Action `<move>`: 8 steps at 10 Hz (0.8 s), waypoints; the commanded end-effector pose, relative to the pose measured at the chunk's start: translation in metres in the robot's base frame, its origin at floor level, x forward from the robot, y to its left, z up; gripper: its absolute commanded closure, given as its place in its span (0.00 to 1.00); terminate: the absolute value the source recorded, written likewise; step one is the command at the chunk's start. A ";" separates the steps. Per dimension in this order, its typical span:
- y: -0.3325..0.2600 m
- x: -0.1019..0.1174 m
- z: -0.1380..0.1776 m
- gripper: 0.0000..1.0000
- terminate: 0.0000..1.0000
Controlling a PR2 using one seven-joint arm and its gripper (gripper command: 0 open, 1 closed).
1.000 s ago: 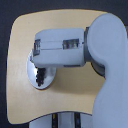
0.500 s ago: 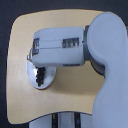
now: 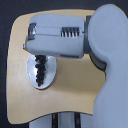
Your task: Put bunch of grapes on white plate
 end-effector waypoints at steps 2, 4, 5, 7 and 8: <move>-0.006 0.042 0.081 0.00 0.00; -0.016 0.043 0.089 0.00 0.00; -0.030 0.042 0.091 0.00 0.00; -0.083 0.042 0.094 0.00 0.00; -0.115 0.045 0.101 0.00 0.00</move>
